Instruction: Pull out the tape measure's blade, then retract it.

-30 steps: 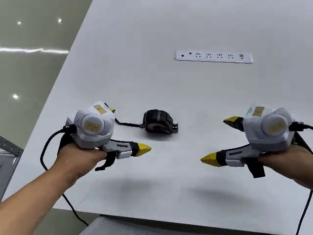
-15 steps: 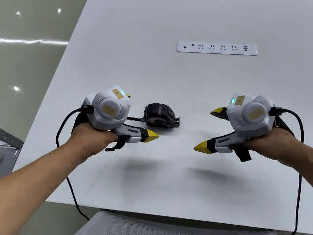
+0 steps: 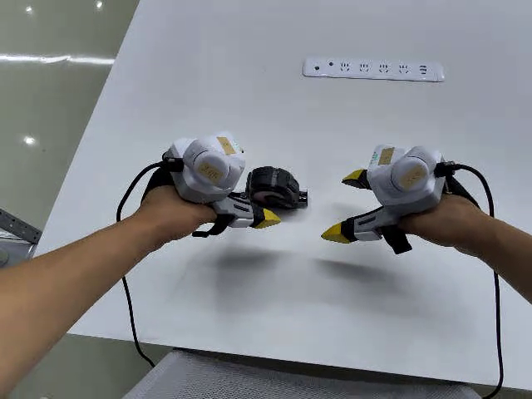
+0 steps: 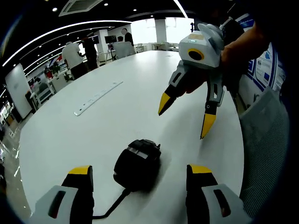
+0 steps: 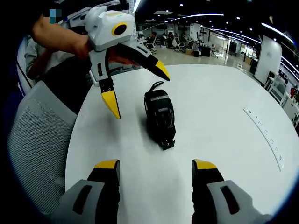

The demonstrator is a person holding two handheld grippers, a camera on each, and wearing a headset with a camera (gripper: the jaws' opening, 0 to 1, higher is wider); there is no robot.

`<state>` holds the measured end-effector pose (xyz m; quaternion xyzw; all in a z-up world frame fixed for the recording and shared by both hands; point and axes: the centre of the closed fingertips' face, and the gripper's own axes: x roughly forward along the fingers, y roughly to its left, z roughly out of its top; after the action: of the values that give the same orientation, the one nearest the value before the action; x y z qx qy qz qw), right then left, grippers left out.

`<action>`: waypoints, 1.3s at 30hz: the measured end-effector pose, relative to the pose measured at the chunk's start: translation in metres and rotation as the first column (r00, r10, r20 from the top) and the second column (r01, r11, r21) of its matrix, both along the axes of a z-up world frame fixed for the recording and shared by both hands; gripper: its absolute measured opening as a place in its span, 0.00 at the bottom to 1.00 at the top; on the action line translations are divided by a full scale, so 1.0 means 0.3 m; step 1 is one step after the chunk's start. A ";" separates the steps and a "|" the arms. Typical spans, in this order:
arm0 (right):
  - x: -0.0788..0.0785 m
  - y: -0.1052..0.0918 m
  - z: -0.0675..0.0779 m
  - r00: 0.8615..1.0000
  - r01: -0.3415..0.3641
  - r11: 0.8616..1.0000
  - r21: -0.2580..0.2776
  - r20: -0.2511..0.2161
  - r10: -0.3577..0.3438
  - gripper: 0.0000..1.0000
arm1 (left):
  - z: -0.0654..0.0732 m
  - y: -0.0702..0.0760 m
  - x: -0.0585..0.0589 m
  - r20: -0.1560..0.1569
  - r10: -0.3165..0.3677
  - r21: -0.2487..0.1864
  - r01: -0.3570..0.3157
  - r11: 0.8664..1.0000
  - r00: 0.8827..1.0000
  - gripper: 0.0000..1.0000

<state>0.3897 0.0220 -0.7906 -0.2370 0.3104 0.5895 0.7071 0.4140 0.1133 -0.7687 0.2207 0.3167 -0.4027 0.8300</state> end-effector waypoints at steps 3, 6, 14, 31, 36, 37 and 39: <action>0.011 0.017 -0.016 1.000 -0.013 1.000 -0.010 0.008 0.013 0.57 | -0.001 -0.013 0.007 0.012 -0.028 0.011 0.028 1.000 1.000 0.74; 0.020 0.034 -0.029 1.000 -0.026 1.000 -0.014 0.013 0.027 0.55 | -0.003 -0.026 0.011 0.018 -0.056 0.028 0.056 0.998 0.998 0.73; 0.042 0.084 -0.071 0.997 -0.075 0.997 -0.008 0.034 0.075 0.44 | -0.019 -0.048 0.019 0.022 -0.133 0.070 0.131 0.989 0.991 0.65; 0.077 0.115 -0.143 0.987 -0.149 0.987 -0.055 0.047 0.151 0.32 | -0.051 -0.067 0.055 0.015 -0.261 0.143 0.256 0.956 0.965 0.49; 0.075 0.122 -0.149 0.983 -0.178 0.983 -0.052 0.046 0.180 0.28 | -0.057 -0.071 0.055 0.005 -0.279 0.145 0.275 0.950 0.960 0.44; 0.079 0.122 -0.151 0.983 -0.176 0.983 -0.056 0.044 0.179 0.28 | -0.064 -0.070 0.055 0.003 -0.283 0.149 0.279 0.949 0.959 0.44; 0.086 0.129 -0.150 0.981 -0.184 0.981 -0.054 0.050 0.187 0.27 | -0.067 -0.069 0.054 -0.001 -0.285 0.151 0.282 0.947 0.958 0.43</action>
<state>0.4154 0.0608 -0.8357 -0.2985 0.2818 0.6381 0.6514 0.4302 0.0926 -0.7889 0.3295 0.3023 -0.4907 0.7478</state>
